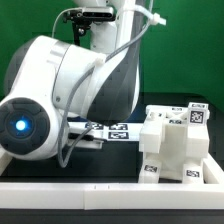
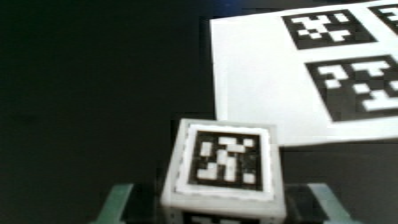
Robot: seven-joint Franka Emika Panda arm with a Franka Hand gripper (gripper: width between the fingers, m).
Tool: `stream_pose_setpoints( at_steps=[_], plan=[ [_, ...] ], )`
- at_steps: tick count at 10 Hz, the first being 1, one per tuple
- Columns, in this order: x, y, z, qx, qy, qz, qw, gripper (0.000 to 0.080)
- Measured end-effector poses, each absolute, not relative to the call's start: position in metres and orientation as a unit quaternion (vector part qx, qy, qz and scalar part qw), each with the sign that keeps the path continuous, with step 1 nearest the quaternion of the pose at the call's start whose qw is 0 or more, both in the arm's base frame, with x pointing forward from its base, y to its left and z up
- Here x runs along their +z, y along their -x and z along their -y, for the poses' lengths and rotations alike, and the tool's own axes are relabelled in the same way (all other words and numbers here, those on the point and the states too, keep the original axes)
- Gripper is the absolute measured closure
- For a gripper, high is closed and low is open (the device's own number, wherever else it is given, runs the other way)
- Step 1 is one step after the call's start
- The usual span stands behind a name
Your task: Assemble chair
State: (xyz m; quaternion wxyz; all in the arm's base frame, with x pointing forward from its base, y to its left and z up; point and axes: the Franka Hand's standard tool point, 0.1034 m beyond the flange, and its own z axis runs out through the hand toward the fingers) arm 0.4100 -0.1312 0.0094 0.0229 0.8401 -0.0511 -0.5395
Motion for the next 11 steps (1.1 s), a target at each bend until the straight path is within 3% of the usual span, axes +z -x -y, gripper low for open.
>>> stream_pose_setpoints(
  at_steps=[2, 4, 5, 9, 10, 11],
  plan=[
    [0.029, -0.423, 0.128, -0.52, -0.852, 0.047, 0.019, 0.0519],
    [0.078, -0.455, 0.119, -0.421, -0.907, 0.027, 0.016, 0.0519],
    [0.09, -0.46, 0.117, -0.379, -0.925, 0.017, 0.014, 0.0519],
    [0.083, -0.473, 0.122, -0.233, -0.972, 0.0, 0.021, 0.0518],
    [0.086, -0.474, 0.12, -0.2, -0.98, -0.002, 0.022, 0.0517],
    [0.104, -0.481, 0.1, -0.175, -0.984, 0.006, 0.023, 0.0517]
  ],
)
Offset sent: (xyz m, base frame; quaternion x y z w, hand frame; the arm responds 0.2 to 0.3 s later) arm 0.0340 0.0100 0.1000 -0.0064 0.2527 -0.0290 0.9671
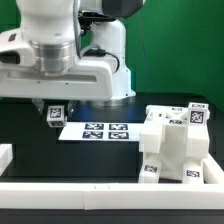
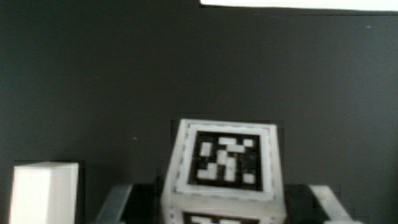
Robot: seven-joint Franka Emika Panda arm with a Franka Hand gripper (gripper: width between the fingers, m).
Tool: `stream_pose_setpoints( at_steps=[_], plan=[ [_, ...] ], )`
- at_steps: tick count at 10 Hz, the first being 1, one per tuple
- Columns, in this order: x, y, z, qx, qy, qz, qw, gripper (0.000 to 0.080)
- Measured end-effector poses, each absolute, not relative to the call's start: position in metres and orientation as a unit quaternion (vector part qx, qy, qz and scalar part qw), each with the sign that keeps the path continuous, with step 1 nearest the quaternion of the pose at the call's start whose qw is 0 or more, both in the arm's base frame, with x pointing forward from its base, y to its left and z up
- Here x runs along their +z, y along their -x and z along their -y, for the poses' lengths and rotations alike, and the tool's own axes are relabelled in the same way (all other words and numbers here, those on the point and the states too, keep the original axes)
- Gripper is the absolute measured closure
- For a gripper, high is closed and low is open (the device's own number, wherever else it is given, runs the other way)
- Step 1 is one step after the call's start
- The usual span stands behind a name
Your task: Assemble chair
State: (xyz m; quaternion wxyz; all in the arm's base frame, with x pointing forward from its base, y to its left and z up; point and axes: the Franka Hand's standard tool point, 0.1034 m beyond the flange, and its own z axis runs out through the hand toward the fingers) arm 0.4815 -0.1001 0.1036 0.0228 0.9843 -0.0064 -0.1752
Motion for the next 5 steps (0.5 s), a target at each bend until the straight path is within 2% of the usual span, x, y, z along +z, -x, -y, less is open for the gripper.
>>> stream_pose_setpoints(
  at_steps=[1, 2, 5],
  plan=[
    [0.128, -0.498, 0.067, -0.116, -0.993, -0.002, 0.024, 0.0517],
    [0.141, -0.503, 0.044, -0.077, -0.997, -0.013, 0.03, 0.0517],
    [0.137, -0.51, 0.039, 0.031, -0.999, -0.027, 0.035, 0.0517]
  ],
)
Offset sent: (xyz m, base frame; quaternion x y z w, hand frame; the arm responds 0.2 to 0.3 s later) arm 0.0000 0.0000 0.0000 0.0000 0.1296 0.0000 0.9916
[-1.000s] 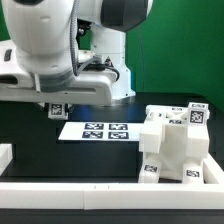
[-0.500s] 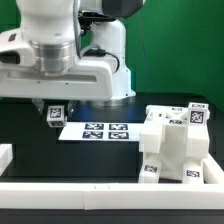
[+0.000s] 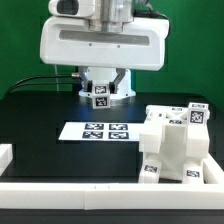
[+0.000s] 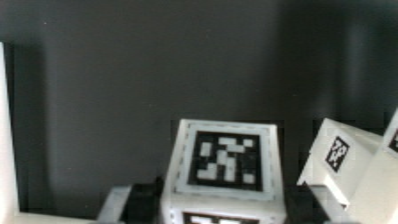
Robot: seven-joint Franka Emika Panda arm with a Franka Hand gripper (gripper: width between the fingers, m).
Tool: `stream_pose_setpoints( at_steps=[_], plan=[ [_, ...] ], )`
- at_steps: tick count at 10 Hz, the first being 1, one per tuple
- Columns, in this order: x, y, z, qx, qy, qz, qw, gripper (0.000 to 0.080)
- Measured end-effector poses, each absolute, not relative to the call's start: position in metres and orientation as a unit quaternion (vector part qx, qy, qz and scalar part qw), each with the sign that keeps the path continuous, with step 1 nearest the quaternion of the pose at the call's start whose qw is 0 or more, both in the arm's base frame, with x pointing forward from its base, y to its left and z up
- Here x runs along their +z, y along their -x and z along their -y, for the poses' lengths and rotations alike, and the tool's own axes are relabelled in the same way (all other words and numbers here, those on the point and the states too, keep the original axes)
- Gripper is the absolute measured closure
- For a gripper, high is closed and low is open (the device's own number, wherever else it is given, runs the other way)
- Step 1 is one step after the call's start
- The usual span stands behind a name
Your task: Assemble chair
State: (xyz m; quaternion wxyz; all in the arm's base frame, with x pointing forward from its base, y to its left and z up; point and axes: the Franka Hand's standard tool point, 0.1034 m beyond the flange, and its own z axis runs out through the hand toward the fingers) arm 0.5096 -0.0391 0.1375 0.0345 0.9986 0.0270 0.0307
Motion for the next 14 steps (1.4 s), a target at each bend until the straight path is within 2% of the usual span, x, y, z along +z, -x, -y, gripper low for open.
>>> stream_pose_setpoints(
  at_steps=[2, 4, 5, 6, 9, 10, 14],
  plan=[
    [0.139, -0.513, 0.037, 0.086, -0.995, -0.029, 0.037, 0.0517],
    [0.167, -0.53, -0.013, 0.174, -0.984, -0.021, 0.022, 0.0517],
    [0.163, -0.527, -0.037, 0.181, -0.983, -0.024, 0.017, 0.0517],
    [0.158, -0.526, -0.045, 0.179, -0.983, -0.034, 0.018, 0.0517],
    [0.157, -0.527, -0.047, 0.184, -0.982, -0.032, 0.017, 0.0517],
    [0.151, -0.528, -0.058, 0.191, -0.98, -0.048, 0.02, 0.0517],
    [0.141, -0.531, -0.054, 0.187, -0.98, -0.064, 0.029, 0.0517]
  ],
)
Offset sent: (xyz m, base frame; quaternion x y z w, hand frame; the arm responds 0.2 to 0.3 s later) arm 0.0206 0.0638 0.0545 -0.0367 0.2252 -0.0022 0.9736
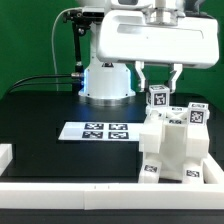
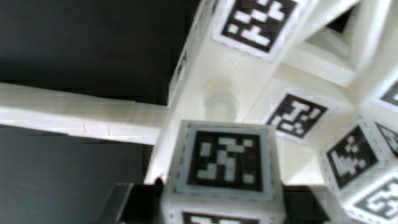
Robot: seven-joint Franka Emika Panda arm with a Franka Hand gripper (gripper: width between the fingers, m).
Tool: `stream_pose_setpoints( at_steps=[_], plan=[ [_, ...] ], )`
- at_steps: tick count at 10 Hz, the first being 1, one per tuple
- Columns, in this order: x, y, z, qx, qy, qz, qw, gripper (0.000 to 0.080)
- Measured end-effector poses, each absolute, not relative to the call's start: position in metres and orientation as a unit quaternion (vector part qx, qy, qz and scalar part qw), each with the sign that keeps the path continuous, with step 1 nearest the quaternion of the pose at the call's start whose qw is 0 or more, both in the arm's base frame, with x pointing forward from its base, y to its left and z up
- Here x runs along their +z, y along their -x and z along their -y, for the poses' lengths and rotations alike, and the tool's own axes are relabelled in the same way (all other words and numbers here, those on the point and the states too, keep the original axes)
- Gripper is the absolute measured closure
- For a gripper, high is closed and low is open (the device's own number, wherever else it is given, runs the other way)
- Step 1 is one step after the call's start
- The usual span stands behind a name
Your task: Assemble chair
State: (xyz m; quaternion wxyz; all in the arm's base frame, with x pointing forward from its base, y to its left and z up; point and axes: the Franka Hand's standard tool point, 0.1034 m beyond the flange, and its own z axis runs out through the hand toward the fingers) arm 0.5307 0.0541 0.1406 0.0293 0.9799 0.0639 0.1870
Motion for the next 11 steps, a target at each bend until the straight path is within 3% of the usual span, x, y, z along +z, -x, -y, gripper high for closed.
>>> stream_pose_setpoints(
  at_steps=[11],
  plan=[
    [0.136, -0.5301, -0.0601, 0.223, -0.972, -0.072, 0.028, 0.0517]
  ],
)
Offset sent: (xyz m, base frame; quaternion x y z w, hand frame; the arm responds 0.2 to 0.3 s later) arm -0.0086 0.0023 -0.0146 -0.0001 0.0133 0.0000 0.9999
